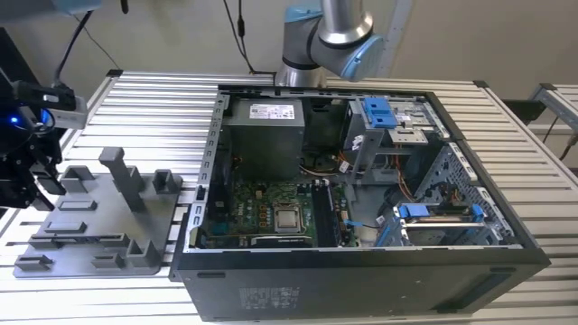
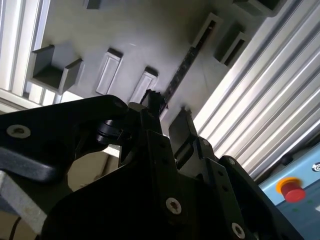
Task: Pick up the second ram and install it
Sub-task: 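Pick up the second ram and move it above second insertion slot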
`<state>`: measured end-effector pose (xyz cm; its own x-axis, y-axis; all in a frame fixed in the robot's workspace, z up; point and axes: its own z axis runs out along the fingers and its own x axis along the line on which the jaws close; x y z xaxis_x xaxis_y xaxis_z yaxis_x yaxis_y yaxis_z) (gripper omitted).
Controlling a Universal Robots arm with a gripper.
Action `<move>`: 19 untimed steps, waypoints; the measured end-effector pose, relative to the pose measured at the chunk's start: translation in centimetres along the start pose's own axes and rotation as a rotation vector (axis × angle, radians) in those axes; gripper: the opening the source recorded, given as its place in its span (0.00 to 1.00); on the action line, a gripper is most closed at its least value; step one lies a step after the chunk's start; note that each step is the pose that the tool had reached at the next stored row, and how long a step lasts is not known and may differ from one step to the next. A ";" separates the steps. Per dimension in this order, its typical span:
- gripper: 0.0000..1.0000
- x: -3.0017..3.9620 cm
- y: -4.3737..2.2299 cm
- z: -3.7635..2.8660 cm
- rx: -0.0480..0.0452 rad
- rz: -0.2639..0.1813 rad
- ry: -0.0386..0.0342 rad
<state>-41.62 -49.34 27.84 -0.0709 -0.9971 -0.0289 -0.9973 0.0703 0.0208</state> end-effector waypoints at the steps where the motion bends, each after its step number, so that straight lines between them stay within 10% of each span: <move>1: 0.36 0.06 -0.01 0.13 0.0000 -0.001 0.0001; 19: 0.36 0.70 -0.19 2.80 -0.0002 -0.014 0.0002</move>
<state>-41.53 -49.96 25.02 -0.0574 -0.9979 -0.0289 -0.9982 0.0568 0.0206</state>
